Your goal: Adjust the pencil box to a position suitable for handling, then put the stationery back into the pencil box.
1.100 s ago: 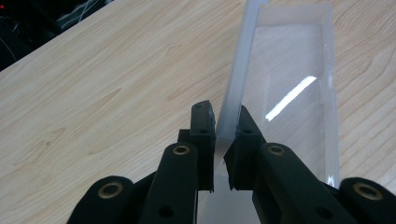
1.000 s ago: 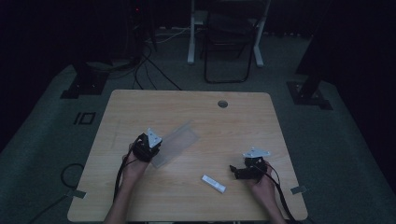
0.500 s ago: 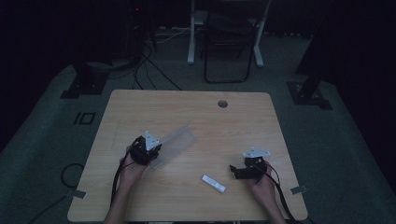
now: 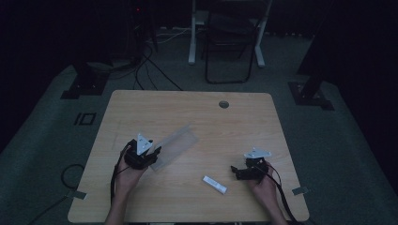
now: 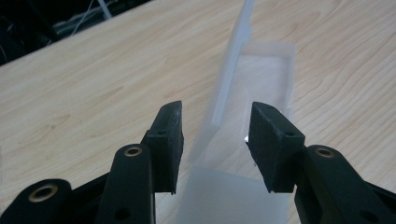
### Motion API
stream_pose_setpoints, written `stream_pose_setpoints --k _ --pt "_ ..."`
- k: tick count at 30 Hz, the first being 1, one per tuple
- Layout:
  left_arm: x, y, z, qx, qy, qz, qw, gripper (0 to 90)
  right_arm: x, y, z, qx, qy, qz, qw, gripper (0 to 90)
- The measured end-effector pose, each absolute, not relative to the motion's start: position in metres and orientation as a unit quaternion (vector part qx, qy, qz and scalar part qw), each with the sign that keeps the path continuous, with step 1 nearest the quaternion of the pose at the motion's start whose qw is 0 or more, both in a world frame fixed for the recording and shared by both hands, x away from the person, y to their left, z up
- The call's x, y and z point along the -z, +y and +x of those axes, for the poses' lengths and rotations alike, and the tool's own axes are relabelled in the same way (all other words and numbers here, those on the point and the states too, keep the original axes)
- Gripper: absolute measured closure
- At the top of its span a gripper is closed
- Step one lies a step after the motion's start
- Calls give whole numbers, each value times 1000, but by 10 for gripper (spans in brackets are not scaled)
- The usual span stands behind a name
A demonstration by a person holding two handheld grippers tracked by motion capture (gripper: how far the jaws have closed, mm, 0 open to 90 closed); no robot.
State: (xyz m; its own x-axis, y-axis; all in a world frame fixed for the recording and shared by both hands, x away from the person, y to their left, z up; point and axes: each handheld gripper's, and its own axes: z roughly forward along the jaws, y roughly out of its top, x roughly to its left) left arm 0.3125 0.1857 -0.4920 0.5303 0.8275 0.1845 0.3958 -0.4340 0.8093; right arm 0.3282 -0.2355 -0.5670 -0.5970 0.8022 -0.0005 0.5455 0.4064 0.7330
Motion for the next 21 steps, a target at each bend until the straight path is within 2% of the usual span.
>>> stream_pose_setpoints --k 8,21 --pt "474 177 306 -298 367 790 391 541 567 -235 327 -358 819 412 180 126" --pt "461 145 300 -277 310 810 414 525 567 -235 327 -358 818 412 180 126"
